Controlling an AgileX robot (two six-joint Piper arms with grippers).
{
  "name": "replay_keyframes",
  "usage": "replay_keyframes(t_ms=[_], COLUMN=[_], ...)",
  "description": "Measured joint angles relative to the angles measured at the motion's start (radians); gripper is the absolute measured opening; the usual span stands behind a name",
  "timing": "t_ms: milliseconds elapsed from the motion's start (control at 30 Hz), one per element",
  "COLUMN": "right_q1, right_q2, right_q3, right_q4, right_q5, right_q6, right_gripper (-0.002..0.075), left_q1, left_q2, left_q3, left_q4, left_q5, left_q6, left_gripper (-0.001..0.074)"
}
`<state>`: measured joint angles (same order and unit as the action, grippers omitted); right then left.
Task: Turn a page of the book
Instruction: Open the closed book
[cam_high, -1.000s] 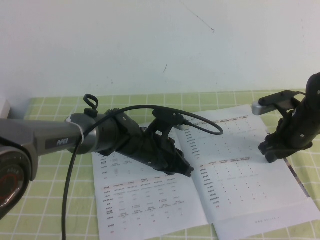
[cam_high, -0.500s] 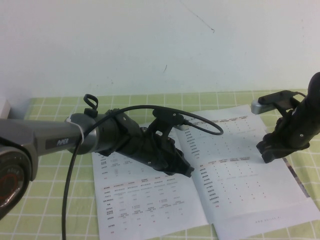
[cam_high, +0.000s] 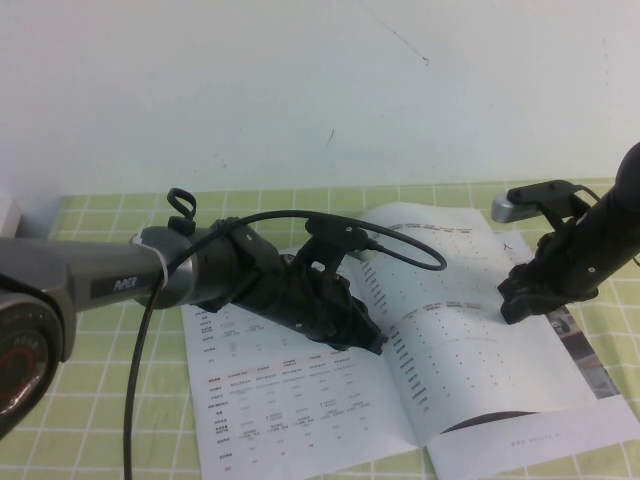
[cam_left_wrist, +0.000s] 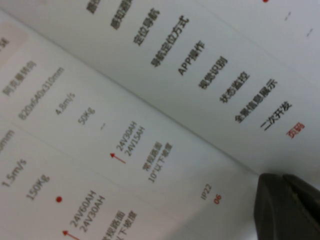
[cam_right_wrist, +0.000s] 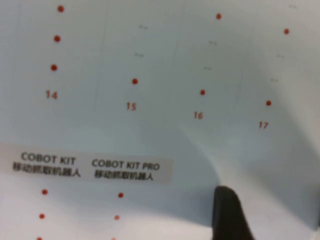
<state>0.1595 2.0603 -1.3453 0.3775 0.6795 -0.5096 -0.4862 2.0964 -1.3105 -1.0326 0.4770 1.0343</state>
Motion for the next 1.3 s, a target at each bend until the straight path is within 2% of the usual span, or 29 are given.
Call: replay_keyframes(t_ms=[367,700,1033,1300], right_q1=[0.000,0.000,0.000,0.000], right_q2=[0.002,0.002,0.002,0.002], right_q3=[0.000,0.000,0.000,0.000], right_q4=[0.091,0.132,0.278,0.323], right_q5=[0.011,0.018,0.031,0.038], right_q6=[-0.050,-0.084,-0.203,-0.251], right_gripper=[0.0314,0.0300,0.0299,0.0280], left_q1=[0.000,0.000,0.000,0.000], left_q2=[0.000,0.000,0.000,0.000], left_q3=[0.000,0.000,0.000,0.000], left_q4=[0.000,0.000,0.000,0.000], left_q5=[0.000,0.000,0.000,0.000], left_q6=[0.000,0.000,-0.006,-0.004], left_gripper=[-0.0004,-0.0004,-0.0004,-0.0004])
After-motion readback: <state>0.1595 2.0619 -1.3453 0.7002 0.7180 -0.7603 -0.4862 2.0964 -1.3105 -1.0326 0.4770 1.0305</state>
